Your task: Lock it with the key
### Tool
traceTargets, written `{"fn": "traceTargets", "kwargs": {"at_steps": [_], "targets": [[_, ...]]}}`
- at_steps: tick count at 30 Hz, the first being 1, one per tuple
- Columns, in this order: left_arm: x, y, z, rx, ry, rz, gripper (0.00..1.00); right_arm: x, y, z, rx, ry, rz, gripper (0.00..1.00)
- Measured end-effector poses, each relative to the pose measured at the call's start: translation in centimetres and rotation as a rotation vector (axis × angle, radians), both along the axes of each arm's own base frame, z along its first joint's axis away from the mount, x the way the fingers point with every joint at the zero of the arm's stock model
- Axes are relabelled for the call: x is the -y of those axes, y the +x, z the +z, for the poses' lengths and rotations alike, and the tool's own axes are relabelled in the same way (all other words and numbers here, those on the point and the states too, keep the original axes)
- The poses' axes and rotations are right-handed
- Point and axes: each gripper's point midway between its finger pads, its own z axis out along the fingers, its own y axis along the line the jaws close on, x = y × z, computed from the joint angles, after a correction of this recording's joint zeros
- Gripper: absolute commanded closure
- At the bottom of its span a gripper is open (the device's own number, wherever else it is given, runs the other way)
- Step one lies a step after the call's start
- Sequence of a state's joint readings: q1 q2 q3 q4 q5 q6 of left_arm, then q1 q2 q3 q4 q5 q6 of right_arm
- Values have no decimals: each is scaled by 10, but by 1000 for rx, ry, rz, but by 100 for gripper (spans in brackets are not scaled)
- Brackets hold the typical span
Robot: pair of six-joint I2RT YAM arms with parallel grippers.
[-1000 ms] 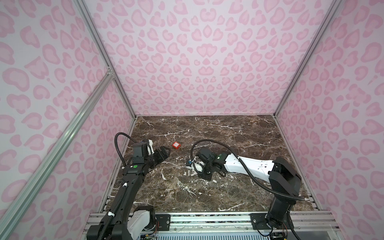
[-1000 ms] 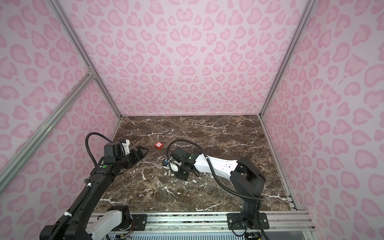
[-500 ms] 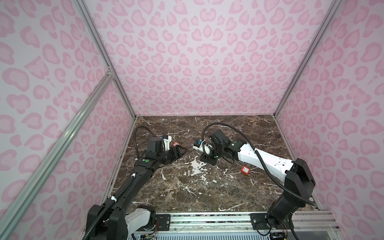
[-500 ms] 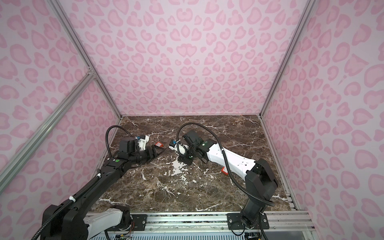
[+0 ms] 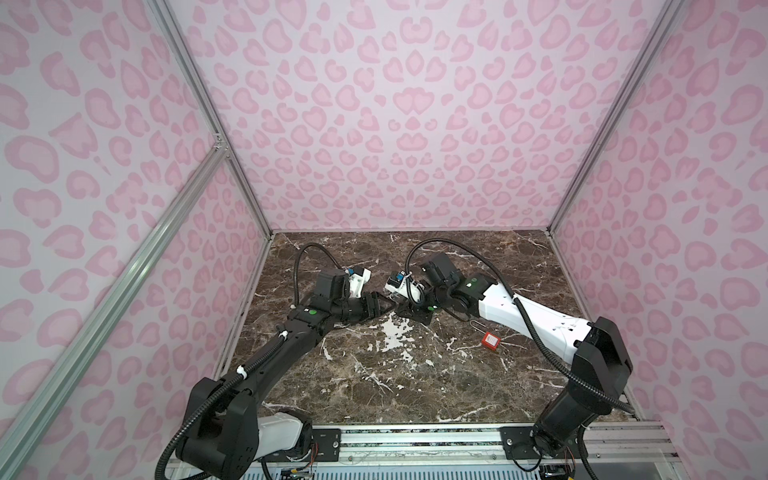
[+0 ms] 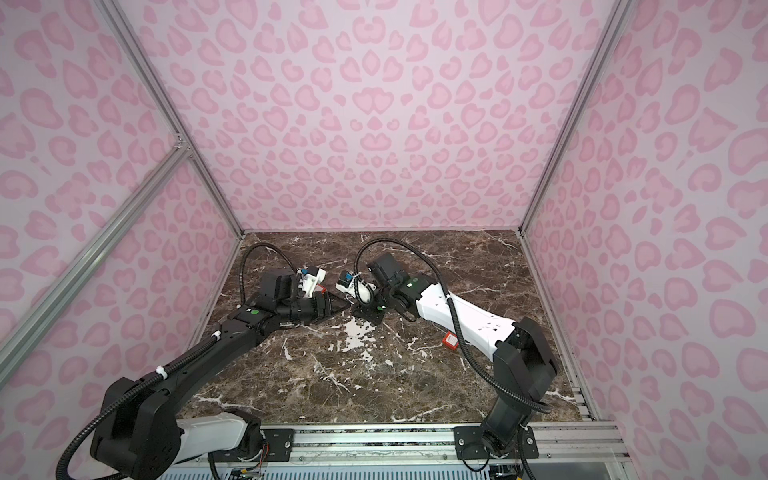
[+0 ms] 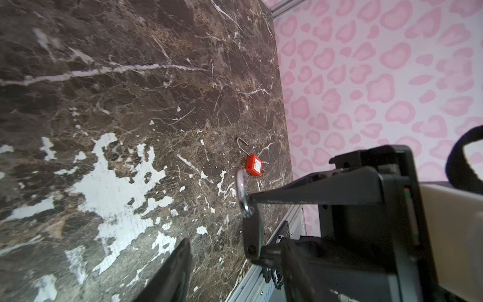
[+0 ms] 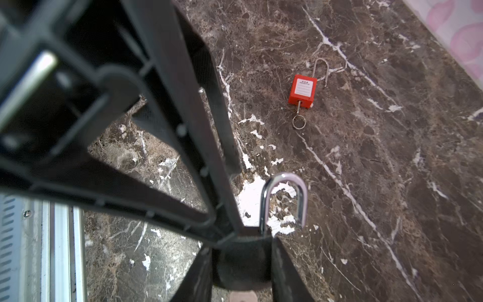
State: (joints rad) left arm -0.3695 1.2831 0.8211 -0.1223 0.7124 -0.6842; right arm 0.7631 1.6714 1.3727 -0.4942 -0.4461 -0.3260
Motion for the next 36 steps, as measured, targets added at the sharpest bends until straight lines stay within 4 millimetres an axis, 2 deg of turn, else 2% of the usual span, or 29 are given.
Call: {"fn": "traceTargets", "kwargs": {"at_steps": [4,10,22,24,26,30,33,36], "targets": [[6,-3,0,3,-6,-26,49,-2,0,4,2,8,9,67],[10,-2,1,10,-9,-38,60,-5,-4,8,-3,20,31,67],[17,0,6,6,-29,-65,92,-10,-6,12,31,12,48,66],[17,1,9,12,-30,-64,97,-10,-4,13,40,10,46,58],[18,1,11,18,-30,-67,97,-11,-3,16,46,15,45,50],[18,3,15,27,-28,-70,97,-11,-3,22,64,32,45,28],[18,6,23,49,-28,-68,97,-3,-3,29,84,53,31,25],[17,10,37,89,-35,-54,97,18,4,44,86,123,-39,25]]}}
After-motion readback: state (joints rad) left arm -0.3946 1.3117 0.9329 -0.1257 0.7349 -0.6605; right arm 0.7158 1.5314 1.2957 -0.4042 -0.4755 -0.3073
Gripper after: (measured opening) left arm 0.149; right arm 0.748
